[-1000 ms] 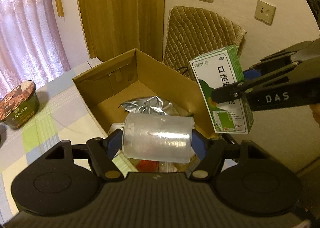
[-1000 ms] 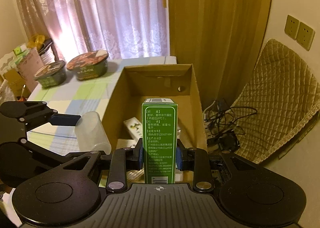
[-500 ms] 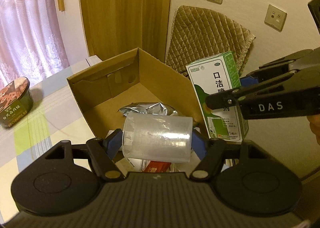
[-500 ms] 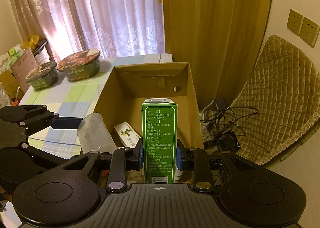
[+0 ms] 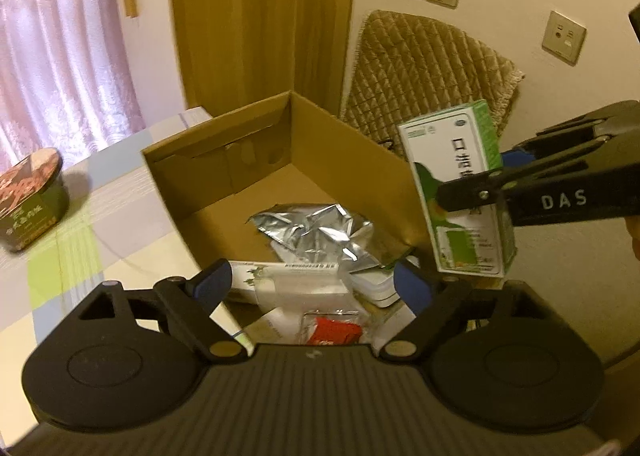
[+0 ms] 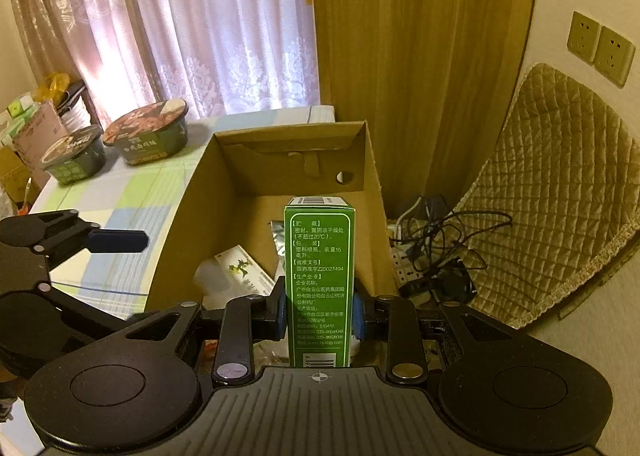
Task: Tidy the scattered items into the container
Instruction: 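Open the left tool to drop the cup while the right tool lowers and releases the medicine box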
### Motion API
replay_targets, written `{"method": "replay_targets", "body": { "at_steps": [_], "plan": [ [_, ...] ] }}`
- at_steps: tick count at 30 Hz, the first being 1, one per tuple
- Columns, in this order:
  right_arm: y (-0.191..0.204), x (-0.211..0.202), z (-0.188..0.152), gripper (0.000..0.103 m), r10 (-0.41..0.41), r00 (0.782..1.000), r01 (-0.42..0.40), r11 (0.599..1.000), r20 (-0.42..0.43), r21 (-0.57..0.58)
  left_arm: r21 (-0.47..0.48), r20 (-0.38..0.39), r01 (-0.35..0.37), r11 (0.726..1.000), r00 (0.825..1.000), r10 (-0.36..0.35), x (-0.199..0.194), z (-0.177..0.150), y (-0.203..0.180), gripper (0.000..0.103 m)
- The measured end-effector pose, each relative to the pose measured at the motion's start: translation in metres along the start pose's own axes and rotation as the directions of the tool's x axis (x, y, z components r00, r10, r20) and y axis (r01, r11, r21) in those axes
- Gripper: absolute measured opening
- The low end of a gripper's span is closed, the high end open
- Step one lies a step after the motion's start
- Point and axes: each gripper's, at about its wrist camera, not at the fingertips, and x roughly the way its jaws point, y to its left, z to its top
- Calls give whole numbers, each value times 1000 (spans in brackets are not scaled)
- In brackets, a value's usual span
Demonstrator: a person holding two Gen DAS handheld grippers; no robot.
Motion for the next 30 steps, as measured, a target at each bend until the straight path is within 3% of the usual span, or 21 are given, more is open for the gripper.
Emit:
{"method": "replay_targets", "body": {
  "at_steps": [30],
  "plan": [
    [19, 6, 11, 33, 18, 1000, -18, 1000, 6, -20, -19, -1, -18, 1000, 1000, 18, -17, -9, 21, 85]
  ]
}}
